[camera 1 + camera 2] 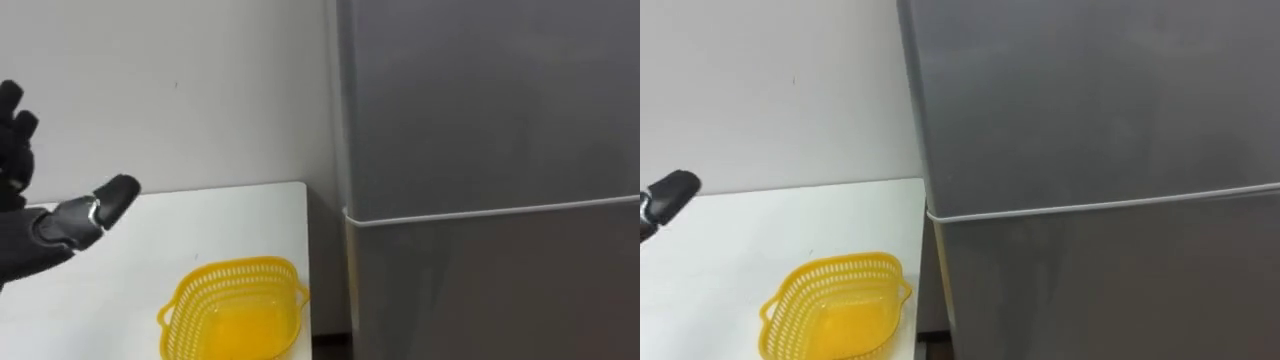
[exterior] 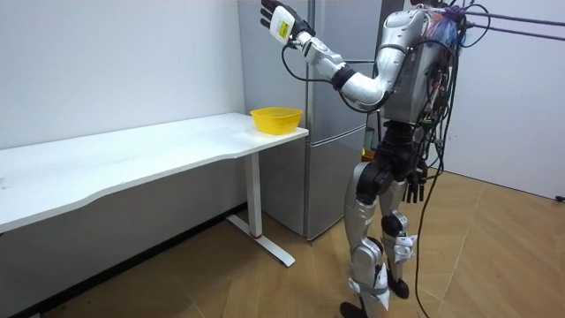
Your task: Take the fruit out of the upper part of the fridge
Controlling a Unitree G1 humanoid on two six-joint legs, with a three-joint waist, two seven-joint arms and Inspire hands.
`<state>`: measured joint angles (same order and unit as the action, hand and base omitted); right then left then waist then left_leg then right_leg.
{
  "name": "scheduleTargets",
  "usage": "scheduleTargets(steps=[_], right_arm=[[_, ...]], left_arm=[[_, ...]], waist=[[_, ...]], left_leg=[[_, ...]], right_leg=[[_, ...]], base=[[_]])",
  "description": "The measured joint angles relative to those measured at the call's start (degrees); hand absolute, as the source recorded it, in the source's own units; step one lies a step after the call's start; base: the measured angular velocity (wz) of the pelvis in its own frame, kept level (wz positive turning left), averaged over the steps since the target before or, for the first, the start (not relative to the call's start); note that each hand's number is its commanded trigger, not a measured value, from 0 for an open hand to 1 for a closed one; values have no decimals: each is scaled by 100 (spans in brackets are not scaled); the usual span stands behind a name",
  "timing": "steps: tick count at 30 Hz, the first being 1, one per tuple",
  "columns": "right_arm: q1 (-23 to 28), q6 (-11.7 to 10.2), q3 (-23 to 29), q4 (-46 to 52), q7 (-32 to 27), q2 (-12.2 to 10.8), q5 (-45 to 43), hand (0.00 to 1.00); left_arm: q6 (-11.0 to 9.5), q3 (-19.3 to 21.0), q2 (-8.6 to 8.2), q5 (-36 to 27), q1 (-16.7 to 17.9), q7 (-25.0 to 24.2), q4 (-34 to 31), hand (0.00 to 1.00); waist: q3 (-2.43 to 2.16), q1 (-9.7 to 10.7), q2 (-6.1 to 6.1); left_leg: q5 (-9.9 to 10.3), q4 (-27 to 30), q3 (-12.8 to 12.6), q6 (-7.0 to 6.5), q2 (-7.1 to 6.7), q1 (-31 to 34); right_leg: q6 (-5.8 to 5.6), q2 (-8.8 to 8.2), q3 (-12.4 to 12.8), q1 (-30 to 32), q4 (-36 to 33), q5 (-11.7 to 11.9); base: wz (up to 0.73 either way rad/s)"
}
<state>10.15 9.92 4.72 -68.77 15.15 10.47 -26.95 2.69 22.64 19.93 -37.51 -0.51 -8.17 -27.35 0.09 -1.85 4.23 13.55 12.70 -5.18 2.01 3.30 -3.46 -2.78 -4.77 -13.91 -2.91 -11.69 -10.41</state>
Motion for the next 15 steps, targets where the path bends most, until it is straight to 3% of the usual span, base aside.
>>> scheduleTargets(steps=[4,8,12,15], right_arm=[[1,21,-1,5,-13,77,0,0],[-6,77,0,-13,-28,98,-18,0],[-19,91,-10,-1,-72,100,-66,0],[-69,90,-8,-4,-126,102,-55,0]], left_arm=[[173,-85,0,100,-2,-269,-3,0],[208,-148,0,240,-5,-455,-1,0],[245,-437,-1,807,-9,-650,7,0],[278,-661,0,843,-9,-788,19,0]], waist=[[0,30,-1],[35,67,-58],[42,124,-80],[36,192,-80]], left_leg=[[0,0,-90,0,2,-19],[0,0,-100,0,2,-31],[0,8,-98,0,2,-21],[0,10,-99,0,5,-13]], right_leg=[[-3,0,59,-1,-1,-2],[-4,0,97,5,-7,-1],[-4,-4,34,2,-9,-1],[-4,-8,6,-5,-9,-1]], base=[[-8],[-1],[3],[5]])
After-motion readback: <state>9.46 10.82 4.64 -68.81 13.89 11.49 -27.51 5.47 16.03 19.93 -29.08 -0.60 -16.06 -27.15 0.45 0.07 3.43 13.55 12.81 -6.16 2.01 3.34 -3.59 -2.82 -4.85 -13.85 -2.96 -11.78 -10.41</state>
